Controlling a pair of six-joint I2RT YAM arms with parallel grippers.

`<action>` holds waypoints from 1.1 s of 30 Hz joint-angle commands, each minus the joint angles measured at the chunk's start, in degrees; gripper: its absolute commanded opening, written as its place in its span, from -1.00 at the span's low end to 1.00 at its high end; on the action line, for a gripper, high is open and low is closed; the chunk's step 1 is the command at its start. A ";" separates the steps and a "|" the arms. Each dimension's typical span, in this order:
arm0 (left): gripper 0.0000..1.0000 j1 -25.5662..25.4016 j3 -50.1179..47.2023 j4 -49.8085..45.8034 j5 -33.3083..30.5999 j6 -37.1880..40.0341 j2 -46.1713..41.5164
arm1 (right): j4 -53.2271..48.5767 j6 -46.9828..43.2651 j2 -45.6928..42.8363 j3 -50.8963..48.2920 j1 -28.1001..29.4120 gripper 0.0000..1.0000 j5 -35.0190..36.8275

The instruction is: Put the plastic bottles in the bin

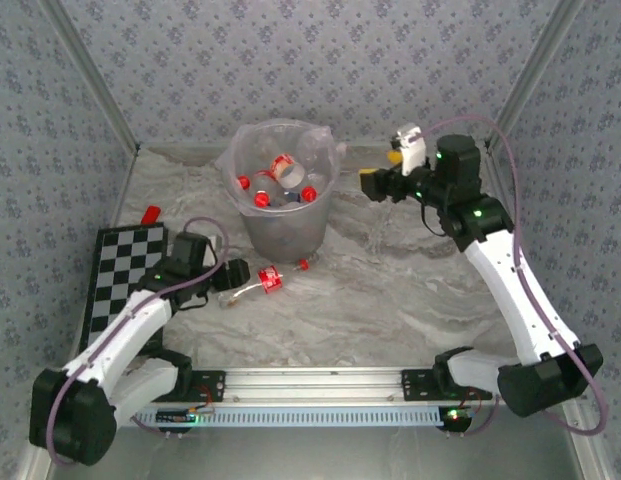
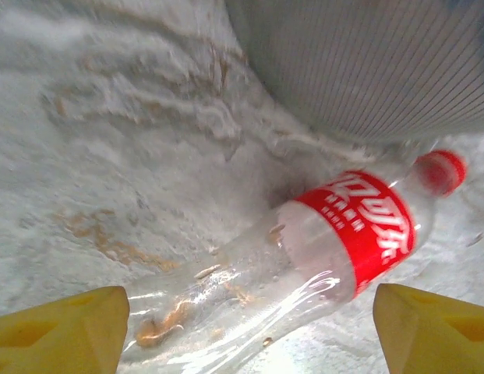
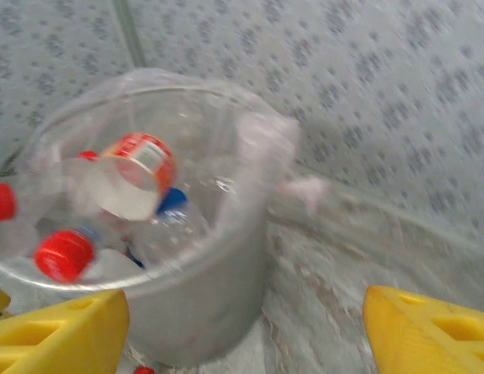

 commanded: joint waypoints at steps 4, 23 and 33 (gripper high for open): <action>0.67 -4.96 -3.57 7.57 0.32 -2.56 2.91 | -3.18 6.31 -5.57 -2.69 -6.90 0.69 -3.97; 0.53 -26.04 0.36 6.49 -9.50 -1.97 18.91 | -3.15 9.60 -3.02 -3.30 -9.50 0.70 -8.66; -0.13 -28.26 2.43 2.54 -10.36 -1.42 14.48 | -3.27 10.90 -3.93 -4.90 -10.14 0.70 -9.92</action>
